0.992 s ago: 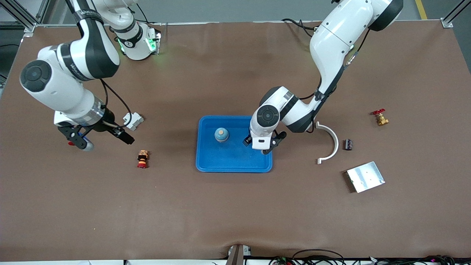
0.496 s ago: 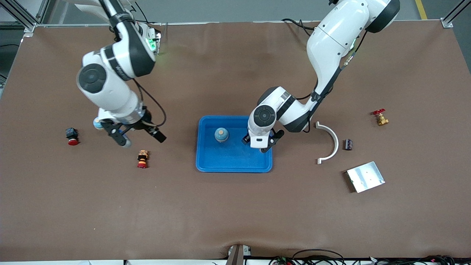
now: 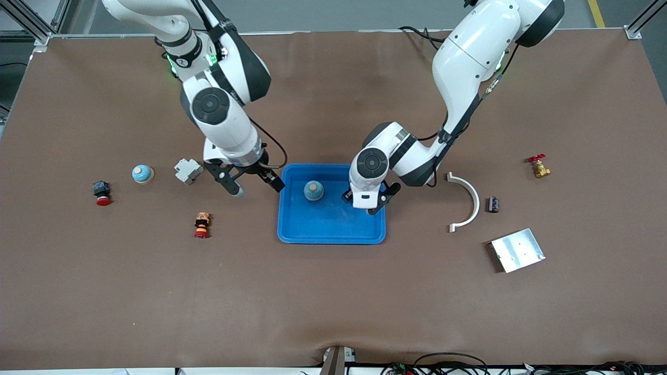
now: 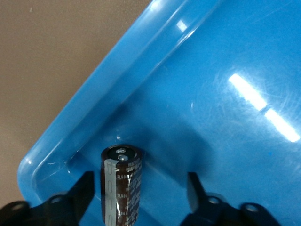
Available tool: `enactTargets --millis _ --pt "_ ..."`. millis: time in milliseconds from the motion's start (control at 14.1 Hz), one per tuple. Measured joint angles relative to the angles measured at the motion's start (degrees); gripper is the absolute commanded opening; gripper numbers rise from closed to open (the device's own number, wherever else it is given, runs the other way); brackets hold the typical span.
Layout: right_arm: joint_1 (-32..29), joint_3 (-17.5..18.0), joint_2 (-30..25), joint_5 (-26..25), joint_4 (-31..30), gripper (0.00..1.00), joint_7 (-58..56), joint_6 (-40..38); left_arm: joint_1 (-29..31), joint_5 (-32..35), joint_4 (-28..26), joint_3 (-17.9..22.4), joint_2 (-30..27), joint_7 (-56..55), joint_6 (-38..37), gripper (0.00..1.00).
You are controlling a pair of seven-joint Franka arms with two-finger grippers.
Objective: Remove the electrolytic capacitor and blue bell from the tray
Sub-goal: 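Grip the bell with the right gripper while the left gripper grips the capacitor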
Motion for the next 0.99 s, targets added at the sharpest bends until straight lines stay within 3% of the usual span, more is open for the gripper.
enactTargets --millis 283,425,780,992 --pt "3.25 -0.01 4.12 -0.27 0.05 1.00 4.86 5.48 0.01 0.00 0.42 0.01 -0.01 0.00 0.03 0.02" --pt "5.09 -0.08 6.21 -1.10 0.14 1.00 6.54 7.27 0.01 0.00 0.45 0.01 -0.01 0.00 0.02 0.00" --pt "7.29 -0.17 11.99 -10.98 4.52 1.00 18.23 8.25 0.88 0.17 1.48 0.21 -0.47 0.00 -0.78 0.00" --pt "8.55 -0.22 15.07 -12.01 6.76 1.00 20.28 8.25 2.11 0.33 3.67 0.24 -1.68 0.97 -4.91 0.00"
